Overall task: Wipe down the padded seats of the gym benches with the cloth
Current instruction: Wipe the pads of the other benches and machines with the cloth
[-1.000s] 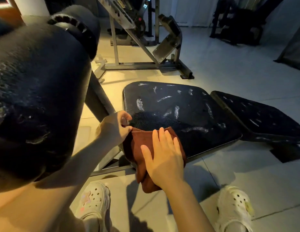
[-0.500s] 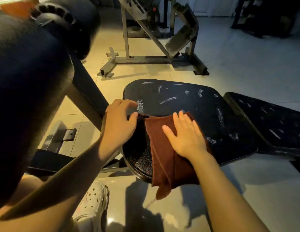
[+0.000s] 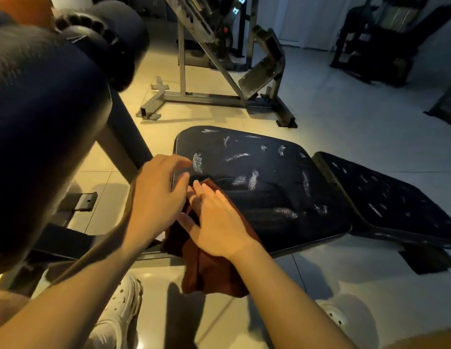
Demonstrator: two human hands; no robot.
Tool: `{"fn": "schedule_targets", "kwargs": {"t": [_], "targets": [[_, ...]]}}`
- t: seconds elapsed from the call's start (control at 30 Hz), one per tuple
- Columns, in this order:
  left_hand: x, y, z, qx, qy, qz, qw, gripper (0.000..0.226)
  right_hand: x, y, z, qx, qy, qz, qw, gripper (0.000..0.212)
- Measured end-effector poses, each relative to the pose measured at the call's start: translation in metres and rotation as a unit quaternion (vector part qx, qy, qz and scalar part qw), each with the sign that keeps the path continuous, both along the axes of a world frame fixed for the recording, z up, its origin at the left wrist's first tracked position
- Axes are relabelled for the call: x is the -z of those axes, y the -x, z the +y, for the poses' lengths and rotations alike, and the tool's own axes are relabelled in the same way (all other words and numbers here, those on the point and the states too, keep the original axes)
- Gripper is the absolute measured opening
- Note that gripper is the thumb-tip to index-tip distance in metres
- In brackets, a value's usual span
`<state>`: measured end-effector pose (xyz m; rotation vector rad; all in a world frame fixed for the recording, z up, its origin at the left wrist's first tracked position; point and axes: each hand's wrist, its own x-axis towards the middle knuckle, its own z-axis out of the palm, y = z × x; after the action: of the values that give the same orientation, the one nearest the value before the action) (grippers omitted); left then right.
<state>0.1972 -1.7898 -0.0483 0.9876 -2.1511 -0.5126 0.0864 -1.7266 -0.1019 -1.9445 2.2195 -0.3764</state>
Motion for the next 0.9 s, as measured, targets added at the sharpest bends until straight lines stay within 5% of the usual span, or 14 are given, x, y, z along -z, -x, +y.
{"fn": "schedule_targets", "kwargs": {"t": [0.23,0.47,0.77,0.9], "targets": [[0.021,0.012,0.004,-0.004,0.024,-0.052,0.998,0.022,0.006,0.084,-0.004,0.046,-0.011,0.005,0.999,0.067],[0.057,0.038,0.002,-0.033,0.052,-0.131,0.989,0.047,0.013,0.204,0.033,0.179,-0.067,0.027,0.981,0.068],[0.066,0.042,-0.006,-0.039,0.005,-0.042,0.998,0.054,0.025,0.241,0.055,0.309,-0.067,0.020,0.949,0.070],[0.064,0.042,-0.006,-0.038,0.016,0.013,0.999,0.041,0.018,0.201,0.047,0.243,-0.066,0.039,0.967,0.069]]}}
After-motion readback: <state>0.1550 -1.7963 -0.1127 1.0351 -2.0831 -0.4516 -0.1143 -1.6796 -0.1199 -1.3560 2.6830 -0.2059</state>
